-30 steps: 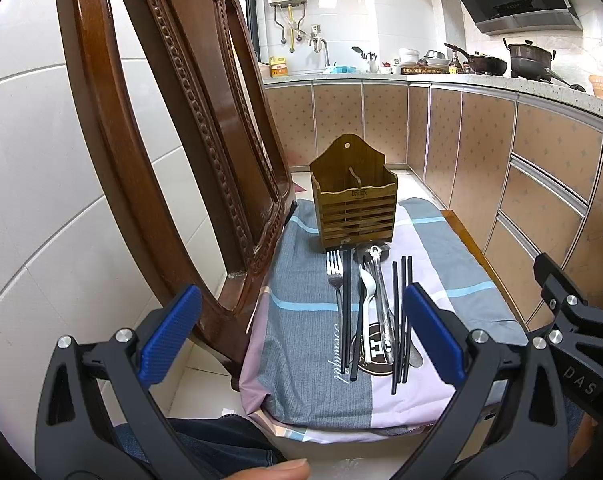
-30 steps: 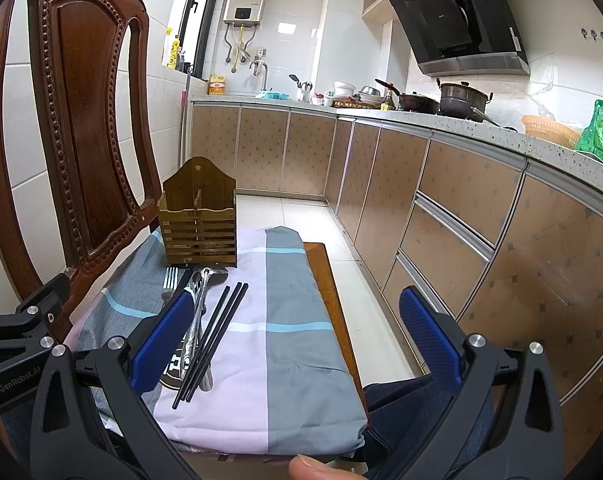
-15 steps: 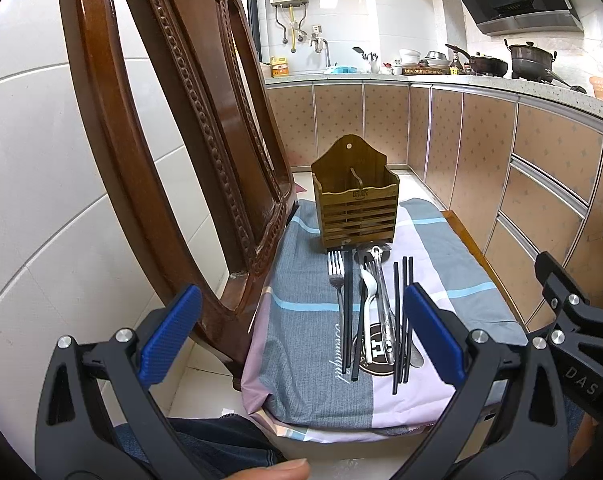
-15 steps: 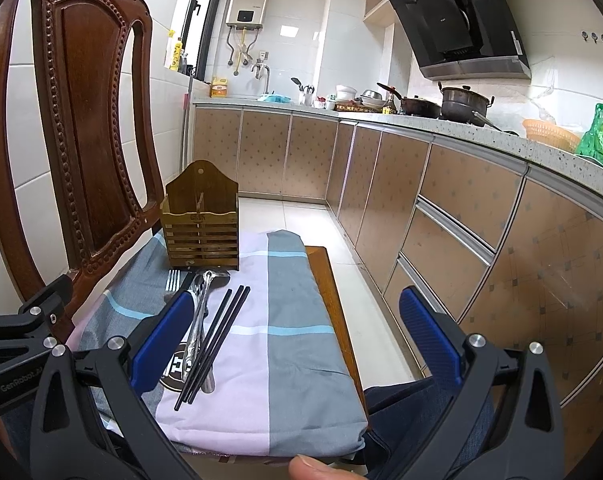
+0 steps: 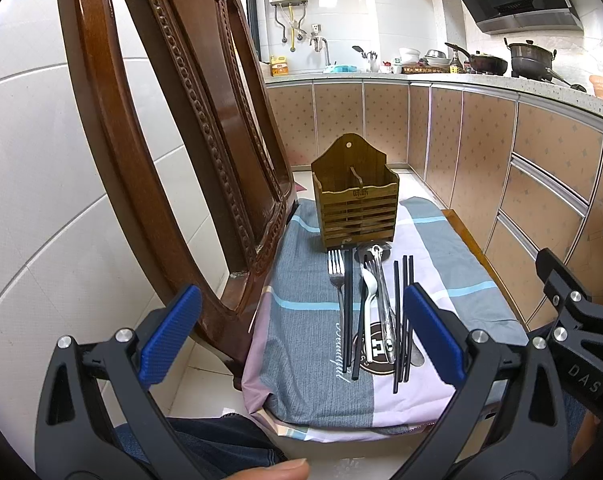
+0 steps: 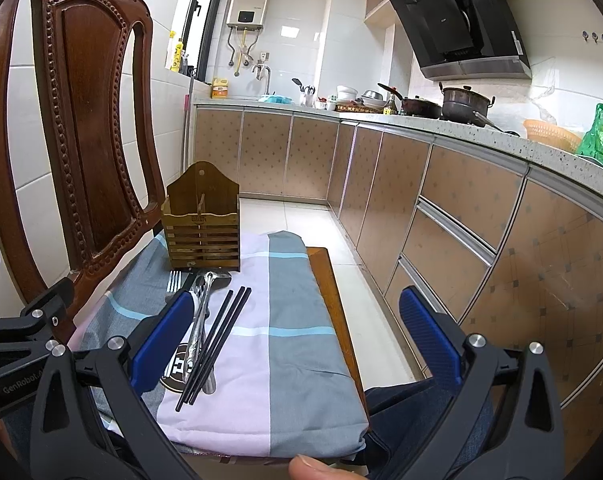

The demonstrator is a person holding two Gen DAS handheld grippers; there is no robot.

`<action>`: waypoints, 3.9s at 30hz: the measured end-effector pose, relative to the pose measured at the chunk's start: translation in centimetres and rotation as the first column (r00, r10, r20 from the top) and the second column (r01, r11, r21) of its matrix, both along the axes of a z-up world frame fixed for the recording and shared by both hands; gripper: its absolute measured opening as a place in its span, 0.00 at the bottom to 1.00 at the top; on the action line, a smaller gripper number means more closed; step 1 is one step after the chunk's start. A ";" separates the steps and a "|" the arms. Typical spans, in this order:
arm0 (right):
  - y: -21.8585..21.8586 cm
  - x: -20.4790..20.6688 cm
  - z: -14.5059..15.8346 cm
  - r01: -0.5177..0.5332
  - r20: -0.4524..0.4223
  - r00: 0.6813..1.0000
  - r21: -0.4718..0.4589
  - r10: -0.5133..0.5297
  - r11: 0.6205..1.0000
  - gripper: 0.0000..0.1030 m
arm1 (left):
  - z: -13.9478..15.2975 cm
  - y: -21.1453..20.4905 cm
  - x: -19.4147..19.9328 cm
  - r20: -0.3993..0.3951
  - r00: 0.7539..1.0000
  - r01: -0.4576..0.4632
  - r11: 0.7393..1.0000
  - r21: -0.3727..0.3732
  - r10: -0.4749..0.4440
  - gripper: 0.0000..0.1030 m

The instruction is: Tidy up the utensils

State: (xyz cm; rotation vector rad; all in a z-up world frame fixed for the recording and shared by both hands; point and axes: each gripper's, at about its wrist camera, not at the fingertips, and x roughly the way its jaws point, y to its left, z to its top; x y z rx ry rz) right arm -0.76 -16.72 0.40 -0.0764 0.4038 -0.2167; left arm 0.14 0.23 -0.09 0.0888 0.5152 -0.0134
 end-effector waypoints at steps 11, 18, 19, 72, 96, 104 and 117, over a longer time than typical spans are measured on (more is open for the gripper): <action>0.0 0.0 -0.1 -0.004 -0.003 1.000 0.004 0.004 1.000 0.97 | -0.1 0.2 0.1 -0.007 1.000 -0.001 1.000 0.004 0.001 0.97; 0.1 0.1 -0.1 -0.003 -0.004 1.000 0.006 0.003 1.000 0.97 | -0.1 0.2 0.1 -0.007 1.000 0.000 1.000 0.005 0.000 0.97; 0.1 0.0 -0.2 -0.004 -0.004 1.000 0.007 0.004 1.000 0.97 | -0.1 0.2 0.1 -0.007 1.000 -0.001 1.000 0.005 0.001 0.97; -6.5 28.6 -14.3 -0.059 -0.561 0.798 0.291 0.220 0.955 0.31 | -15.1 -2.1 30.4 -0.553 0.802 0.114 0.967 -0.228 -0.225 0.21; -3.9 33.9 -14.7 -0.026 -0.648 0.697 0.403 0.305 0.915 0.31 | -7.6 1.4 23.5 -0.340 0.905 0.160 0.946 -0.283 -0.255 0.21; -2.7 34.1 -14.0 -0.045 -0.647 0.697 0.392 0.310 0.919 0.01 | -5.1 2.5 21.7 -0.264 0.925 0.185 0.932 -0.311 -0.272 0.21; -3.1 31.5 -12.5 -0.041 -0.629 0.733 0.337 0.258 0.941 0.03 | -2.0 3.0 18.5 -0.197 0.920 0.255 0.901 -0.351 -0.337 0.21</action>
